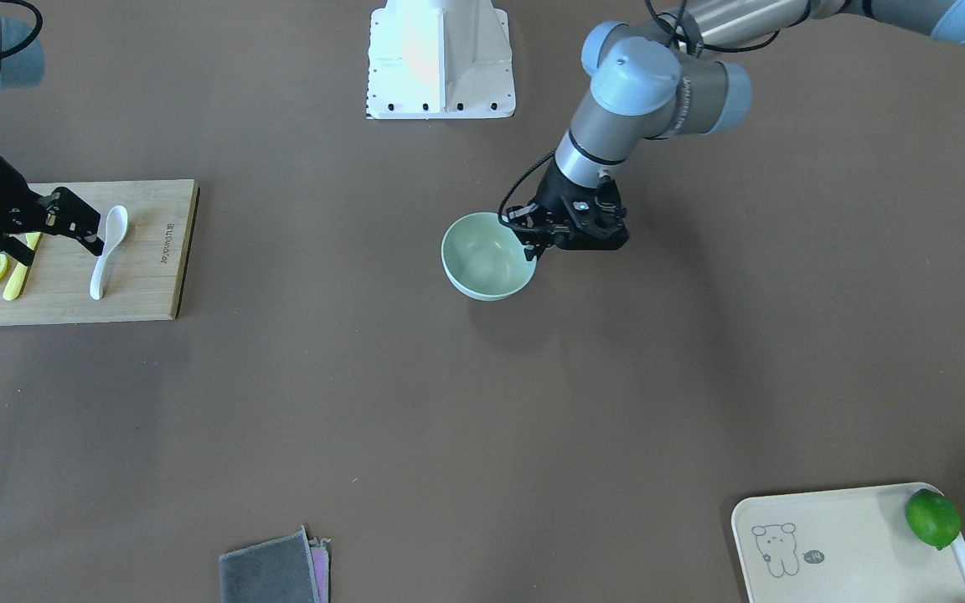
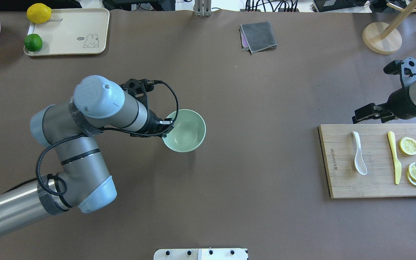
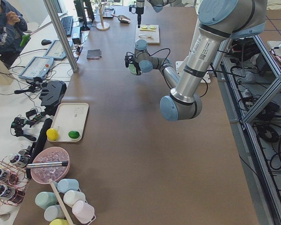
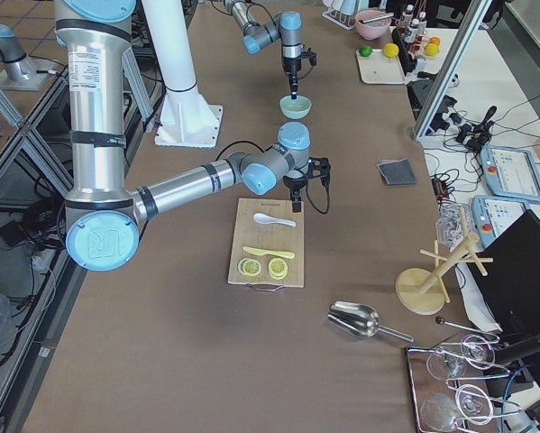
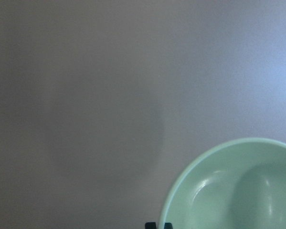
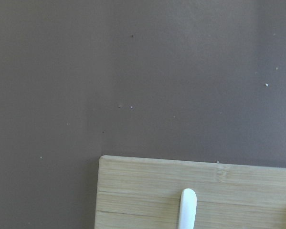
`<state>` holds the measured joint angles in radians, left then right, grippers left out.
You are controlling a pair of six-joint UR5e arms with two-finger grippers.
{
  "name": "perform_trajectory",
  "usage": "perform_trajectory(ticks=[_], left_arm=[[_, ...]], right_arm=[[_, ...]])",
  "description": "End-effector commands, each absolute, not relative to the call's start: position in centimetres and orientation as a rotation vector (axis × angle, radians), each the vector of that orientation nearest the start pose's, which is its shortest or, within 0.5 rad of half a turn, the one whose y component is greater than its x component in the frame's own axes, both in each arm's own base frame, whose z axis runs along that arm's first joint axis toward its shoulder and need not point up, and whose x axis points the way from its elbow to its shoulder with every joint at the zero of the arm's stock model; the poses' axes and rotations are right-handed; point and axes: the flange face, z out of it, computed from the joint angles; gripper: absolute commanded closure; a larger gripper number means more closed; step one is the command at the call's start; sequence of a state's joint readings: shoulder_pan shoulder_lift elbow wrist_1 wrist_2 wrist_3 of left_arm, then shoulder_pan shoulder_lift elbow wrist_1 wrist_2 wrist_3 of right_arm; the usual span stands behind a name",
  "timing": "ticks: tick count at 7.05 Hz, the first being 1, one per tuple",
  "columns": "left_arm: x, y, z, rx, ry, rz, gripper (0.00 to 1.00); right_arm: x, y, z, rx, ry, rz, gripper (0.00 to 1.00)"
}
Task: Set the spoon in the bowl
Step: 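Grasp the pale green bowl rim with the left gripper while the right arm approaches, then slide the bowl toward center with left gripper while right gripper grasps white spoon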
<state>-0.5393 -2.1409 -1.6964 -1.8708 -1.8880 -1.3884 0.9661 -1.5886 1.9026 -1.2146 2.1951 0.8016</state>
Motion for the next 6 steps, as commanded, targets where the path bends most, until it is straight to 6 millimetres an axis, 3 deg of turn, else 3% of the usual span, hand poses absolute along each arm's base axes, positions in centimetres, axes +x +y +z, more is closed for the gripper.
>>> perform_trajectory(ticks=[1,6], left_arm=[[56.3,-42.0,20.1,0.085,1.02,-0.195,1.0],[57.3,-41.2,20.9,0.073,1.004,-0.183,1.0]], right_arm=[[-23.4,-44.3,48.0,0.069,-0.858,-0.023,0.01],[-24.9,-43.9,50.0,0.005,-0.836,0.004,0.05]])
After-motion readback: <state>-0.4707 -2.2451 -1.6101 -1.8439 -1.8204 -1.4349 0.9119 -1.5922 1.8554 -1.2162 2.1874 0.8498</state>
